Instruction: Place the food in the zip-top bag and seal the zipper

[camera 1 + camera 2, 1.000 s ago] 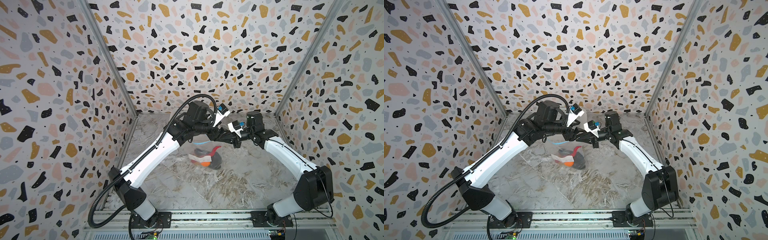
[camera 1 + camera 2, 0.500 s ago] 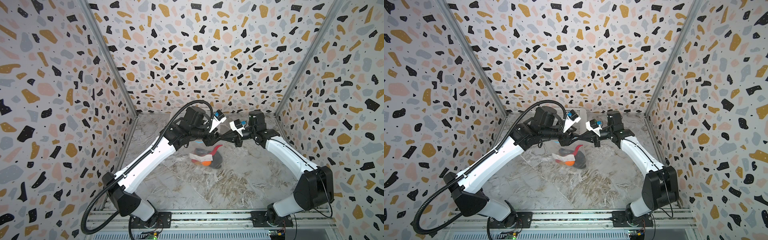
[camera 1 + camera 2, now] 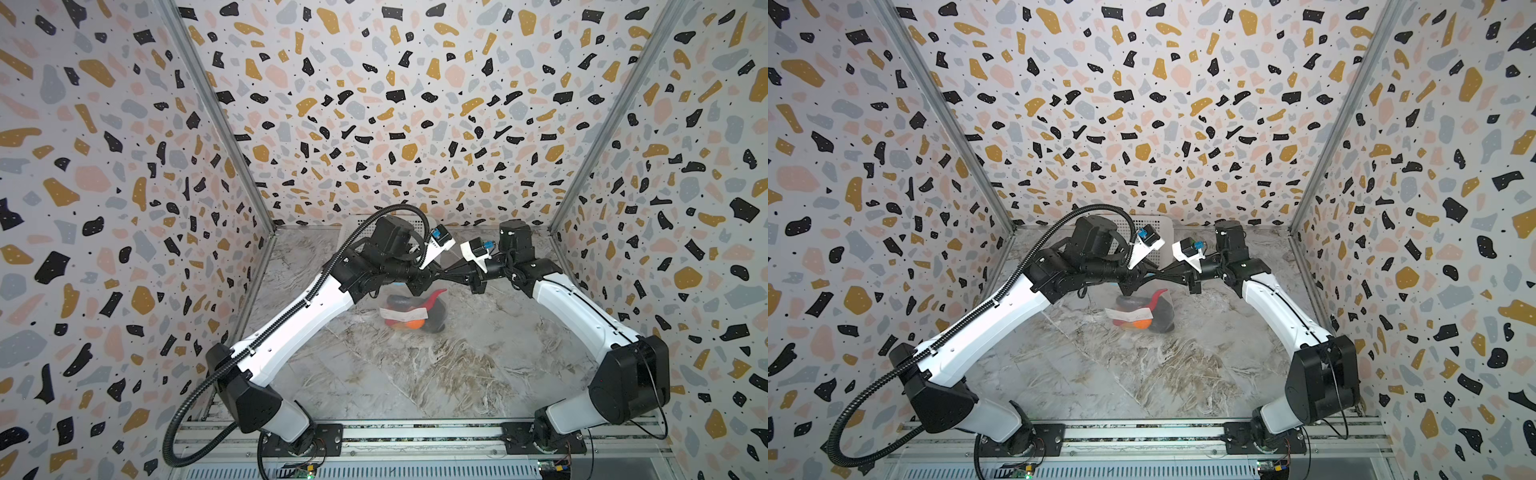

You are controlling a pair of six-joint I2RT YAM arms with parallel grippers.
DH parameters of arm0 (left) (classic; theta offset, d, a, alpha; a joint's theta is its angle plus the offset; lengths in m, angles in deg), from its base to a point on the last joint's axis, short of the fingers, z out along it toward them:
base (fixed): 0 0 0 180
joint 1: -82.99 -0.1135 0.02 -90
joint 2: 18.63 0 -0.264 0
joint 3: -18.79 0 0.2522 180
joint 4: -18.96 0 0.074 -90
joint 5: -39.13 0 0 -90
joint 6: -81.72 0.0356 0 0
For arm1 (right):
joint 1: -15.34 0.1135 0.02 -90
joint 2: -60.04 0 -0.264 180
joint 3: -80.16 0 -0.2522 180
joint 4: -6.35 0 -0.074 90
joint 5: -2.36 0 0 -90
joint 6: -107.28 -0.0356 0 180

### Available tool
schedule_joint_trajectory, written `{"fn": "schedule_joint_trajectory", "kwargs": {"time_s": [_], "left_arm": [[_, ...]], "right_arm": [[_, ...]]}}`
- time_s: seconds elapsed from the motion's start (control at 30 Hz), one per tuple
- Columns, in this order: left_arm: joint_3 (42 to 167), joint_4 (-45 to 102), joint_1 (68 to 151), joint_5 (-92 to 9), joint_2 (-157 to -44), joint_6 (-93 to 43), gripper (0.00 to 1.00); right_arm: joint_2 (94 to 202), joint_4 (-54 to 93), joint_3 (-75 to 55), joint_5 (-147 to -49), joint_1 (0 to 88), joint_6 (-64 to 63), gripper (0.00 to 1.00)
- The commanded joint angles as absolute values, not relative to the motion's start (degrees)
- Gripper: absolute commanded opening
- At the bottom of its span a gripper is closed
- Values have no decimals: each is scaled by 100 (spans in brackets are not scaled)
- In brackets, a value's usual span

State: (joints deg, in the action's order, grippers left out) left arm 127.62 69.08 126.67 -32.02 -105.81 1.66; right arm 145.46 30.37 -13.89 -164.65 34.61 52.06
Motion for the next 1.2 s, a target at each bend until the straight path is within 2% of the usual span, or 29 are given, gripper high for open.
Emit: {"fn": "schedule_joint_trajectory", "kwargs": {"time_s": [0.0,0.2,0.4,0.7,1.17], "left_arm": [[12688,6919,12695,-3273,-10556,236,14],[12614,7081,12695,-3573,-10490,308,5],[12179,7183,12693,-4122,-10157,339,2],[11568,7478,12602,-5350,-9371,237,1],[10844,8335,12473,-5954,-8118,-474,3]], "right_arm": [[14276,2909,-1281,-16630,3428,5140,0],[14194,2813,-1358,-16643,3359,5081,0],[14091,2641,-1459,-16615,3242,4921,0],[14046,2577,-1529,-16499,2997,4844,0],[14157,2417,-1518,-16253,2607,4645,0]]}}
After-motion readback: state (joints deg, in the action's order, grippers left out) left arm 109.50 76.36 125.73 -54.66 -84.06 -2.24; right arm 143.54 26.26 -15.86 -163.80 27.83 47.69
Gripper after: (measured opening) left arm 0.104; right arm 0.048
